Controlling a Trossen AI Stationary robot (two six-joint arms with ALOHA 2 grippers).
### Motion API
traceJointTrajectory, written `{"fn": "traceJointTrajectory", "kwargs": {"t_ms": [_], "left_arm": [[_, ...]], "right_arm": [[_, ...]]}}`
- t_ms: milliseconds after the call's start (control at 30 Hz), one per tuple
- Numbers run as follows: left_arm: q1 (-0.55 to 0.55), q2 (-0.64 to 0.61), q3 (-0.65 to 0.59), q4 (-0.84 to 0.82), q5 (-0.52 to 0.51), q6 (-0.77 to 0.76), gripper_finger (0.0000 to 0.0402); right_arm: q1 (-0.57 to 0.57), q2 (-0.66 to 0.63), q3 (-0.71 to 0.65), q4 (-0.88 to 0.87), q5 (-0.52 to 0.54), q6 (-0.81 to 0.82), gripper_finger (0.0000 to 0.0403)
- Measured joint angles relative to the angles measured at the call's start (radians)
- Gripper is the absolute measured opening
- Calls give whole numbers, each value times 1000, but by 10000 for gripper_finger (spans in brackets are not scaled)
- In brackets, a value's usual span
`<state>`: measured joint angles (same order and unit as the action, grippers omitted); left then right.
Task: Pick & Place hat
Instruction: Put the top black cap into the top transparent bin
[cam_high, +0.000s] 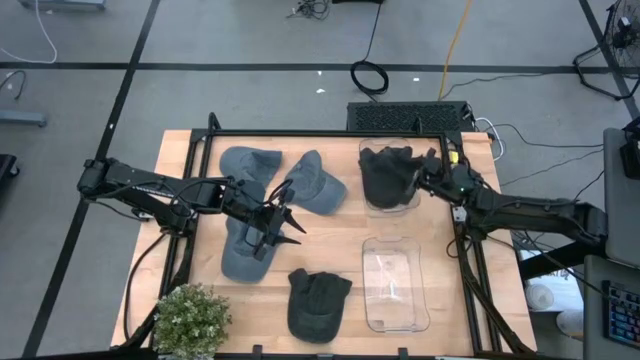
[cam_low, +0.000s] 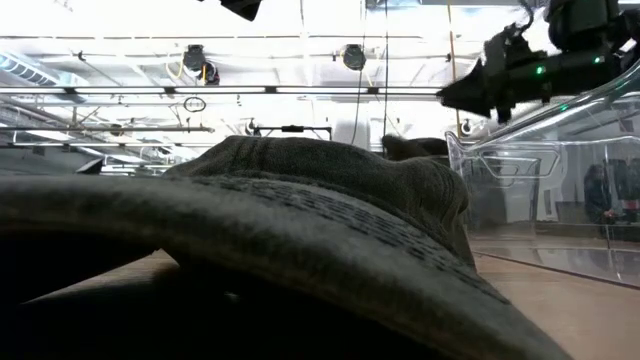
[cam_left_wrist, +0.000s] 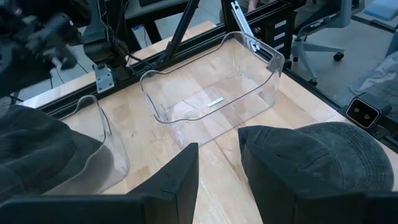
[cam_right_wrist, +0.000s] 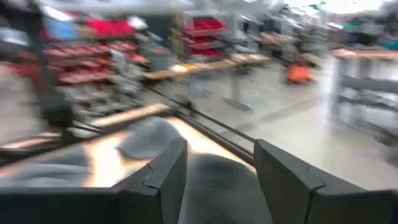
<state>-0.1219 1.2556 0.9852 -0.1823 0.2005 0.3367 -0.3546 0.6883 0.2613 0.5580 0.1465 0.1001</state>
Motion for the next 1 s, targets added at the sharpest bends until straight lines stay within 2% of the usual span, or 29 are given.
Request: {"fn": "traceJointTrajectory", "kwargs": {"t_ms": [67, 167, 267, 367, 433, 500, 567, 733, 1000], "left_arm": [[0, 0, 0, 0, 0, 0, 141], [0, 0, 0, 0, 0, 2, 141], [0, 0, 0, 0, 0, 5, 141], [0, 0, 0, 0, 0, 5, 141], [0, 0, 0, 0, 0, 5, 141], [0, 0, 0, 1, 0, 5, 141], [0, 0, 0, 1, 0, 5, 141], [0, 0, 0, 1, 0, 1, 141], [0, 0, 0, -8, 0, -8, 141]], "right_arm": [[47, 0, 18, 2, -20, -5, 162], [136, 4, 111, -133, -6, -54, 131], [224, 35, 276, -422, 46, -115, 79], [279, 114, 474, -802, 134, -150, 17], [283, 183, 578, -1023, 198, -136, 9], [257, 251, 644, -1171, 220, -108, 5], [227, 312, 667, -1231, 182, -96, 1], [162, 439, 658, -1251, 35, -98, 1], [59, 554, 658, -1246, 36, -141, 0]]}}
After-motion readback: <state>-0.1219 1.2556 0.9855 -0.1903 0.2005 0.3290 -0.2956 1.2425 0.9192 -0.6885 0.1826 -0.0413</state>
